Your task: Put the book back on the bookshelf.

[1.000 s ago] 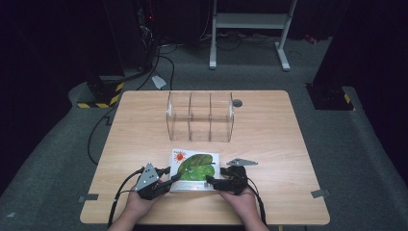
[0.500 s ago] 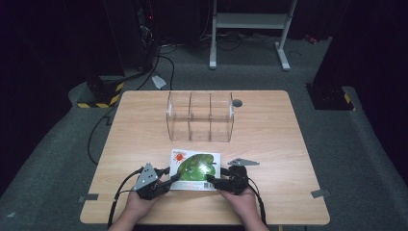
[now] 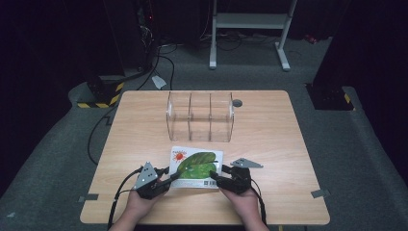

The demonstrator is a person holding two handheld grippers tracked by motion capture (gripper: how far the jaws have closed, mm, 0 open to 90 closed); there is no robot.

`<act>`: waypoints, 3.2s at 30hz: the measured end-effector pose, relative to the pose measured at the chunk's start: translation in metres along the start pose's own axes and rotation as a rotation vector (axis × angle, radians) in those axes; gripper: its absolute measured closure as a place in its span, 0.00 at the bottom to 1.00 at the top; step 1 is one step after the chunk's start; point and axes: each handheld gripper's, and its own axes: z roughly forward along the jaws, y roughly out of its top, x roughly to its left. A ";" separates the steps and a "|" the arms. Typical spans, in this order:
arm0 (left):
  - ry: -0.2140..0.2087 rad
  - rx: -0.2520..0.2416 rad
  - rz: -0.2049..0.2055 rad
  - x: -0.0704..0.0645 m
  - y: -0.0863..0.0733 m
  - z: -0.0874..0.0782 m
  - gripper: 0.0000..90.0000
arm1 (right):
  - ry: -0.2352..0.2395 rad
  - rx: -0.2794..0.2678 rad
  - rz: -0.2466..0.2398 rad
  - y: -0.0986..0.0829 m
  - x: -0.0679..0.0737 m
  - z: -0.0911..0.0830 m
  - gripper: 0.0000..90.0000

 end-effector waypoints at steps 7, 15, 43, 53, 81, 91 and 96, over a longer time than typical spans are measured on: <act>0.011 0.003 0.004 0.000 0.000 0.001 0.76 | -0.016 -0.021 -0.015 0.002 0.002 -0.003 0.46; 0.016 0.016 0.011 0.000 -0.001 0.003 0.77 | -0.031 -0.055 -0.031 0.003 0.003 -0.008 0.48; 0.063 0.153 0.049 -0.002 -0.013 0.020 0.77 | -0.066 -0.162 -0.128 0.007 0.012 -0.026 0.50; 0.063 0.180 0.055 -0.005 -0.015 0.023 0.78 | -0.075 -0.175 -0.156 0.006 0.013 -0.029 0.50; 0.160 0.194 -0.020 0.016 -0.026 -0.001 0.59 | -0.046 -0.204 -0.341 0.006 0.011 -0.020 0.43; 0.202 0.189 -0.069 0.027 -0.030 -0.015 0.59 | 0.004 -0.180 -0.336 0.021 0.012 -0.019 0.37; 0.216 0.192 -0.082 0.030 -0.031 -0.018 0.59 | -0.022 -0.191 -0.363 0.026 0.015 -0.020 0.45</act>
